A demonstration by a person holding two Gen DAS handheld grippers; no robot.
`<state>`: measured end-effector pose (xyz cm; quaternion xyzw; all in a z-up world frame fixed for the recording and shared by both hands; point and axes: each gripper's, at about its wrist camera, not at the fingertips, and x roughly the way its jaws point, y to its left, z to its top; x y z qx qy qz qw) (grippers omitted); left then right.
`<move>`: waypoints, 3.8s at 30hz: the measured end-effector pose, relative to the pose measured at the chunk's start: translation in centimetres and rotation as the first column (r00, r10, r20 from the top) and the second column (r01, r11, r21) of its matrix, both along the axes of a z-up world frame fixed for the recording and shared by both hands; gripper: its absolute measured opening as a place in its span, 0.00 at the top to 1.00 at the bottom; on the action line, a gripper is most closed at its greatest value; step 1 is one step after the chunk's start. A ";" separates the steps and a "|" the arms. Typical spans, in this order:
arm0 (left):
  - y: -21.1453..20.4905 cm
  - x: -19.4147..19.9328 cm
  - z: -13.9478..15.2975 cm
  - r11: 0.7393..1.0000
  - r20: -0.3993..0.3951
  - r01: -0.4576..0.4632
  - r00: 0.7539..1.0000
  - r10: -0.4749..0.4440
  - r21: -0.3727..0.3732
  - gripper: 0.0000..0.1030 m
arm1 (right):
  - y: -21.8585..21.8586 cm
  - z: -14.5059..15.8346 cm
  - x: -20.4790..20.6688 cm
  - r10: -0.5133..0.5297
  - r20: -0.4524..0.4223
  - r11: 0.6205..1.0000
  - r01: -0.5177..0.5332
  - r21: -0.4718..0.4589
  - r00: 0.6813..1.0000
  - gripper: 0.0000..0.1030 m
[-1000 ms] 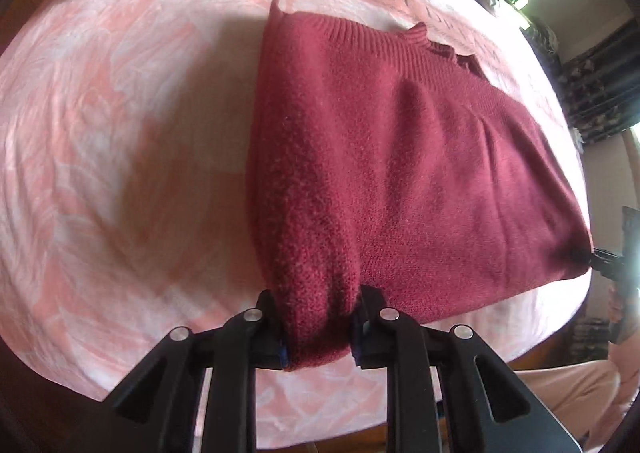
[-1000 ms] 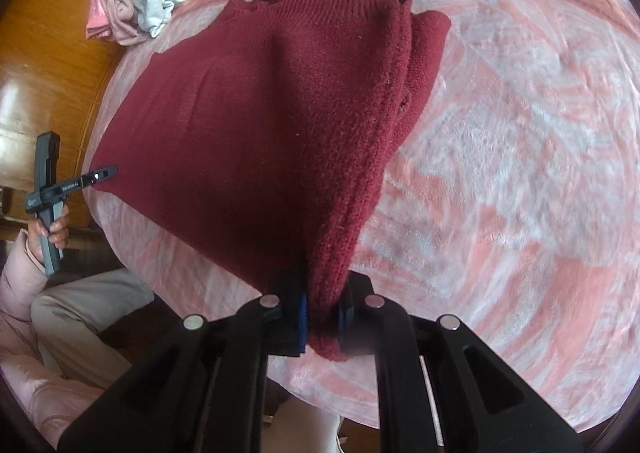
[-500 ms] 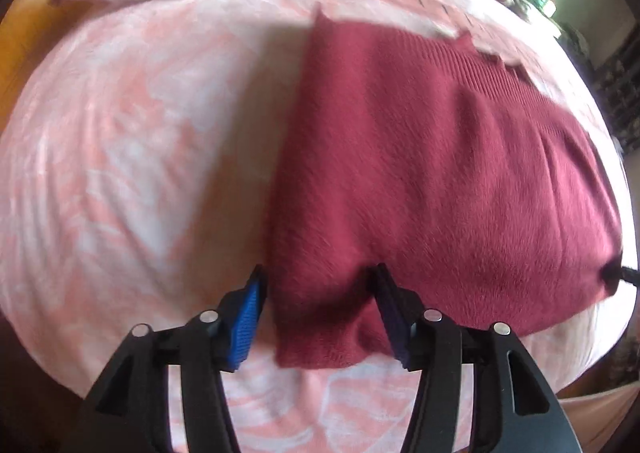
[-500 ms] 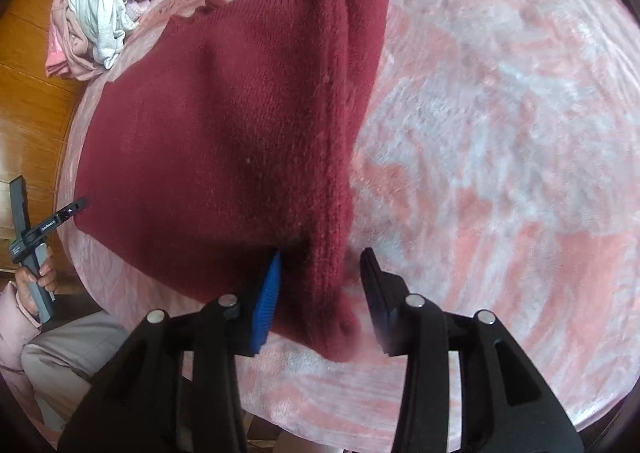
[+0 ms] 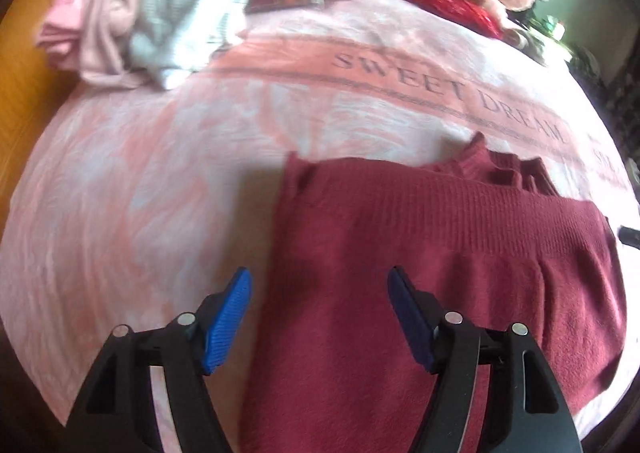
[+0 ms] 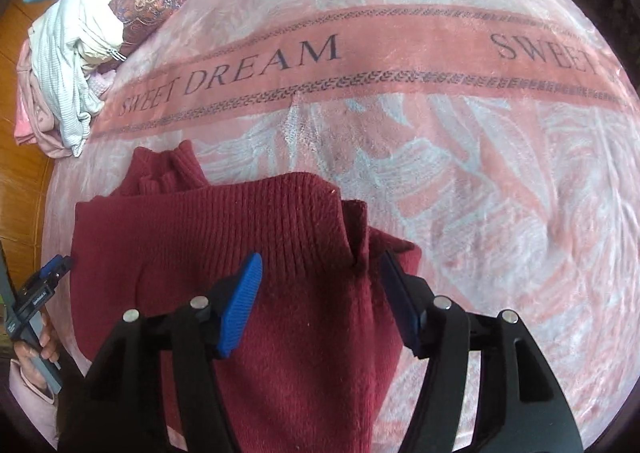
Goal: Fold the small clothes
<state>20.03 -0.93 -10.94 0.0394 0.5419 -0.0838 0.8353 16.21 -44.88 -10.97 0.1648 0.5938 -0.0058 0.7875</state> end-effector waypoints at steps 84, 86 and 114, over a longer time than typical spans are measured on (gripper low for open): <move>-2.3 -5.7 -4.7 0.995 -0.004 0.101 0.995 -0.101 -0.003 0.13 | 1.8 -4.0 -11.1 -0.049 -0.135 0.994 0.062 0.087 0.990 0.76; -2.3 -5.6 -4.7 0.995 -0.006 0.101 0.995 -0.101 -0.004 0.13 | 1.9 -4.0 -11.0 -0.051 -0.138 0.996 0.061 0.071 0.989 0.76; 0.4 -5.1 -0.7 0.989 0.006 0.068 0.998 -0.068 -0.130 0.13 | 15.6 5.6 -5.8 0.022 -0.042 0.998 -0.020 0.053 0.999 0.83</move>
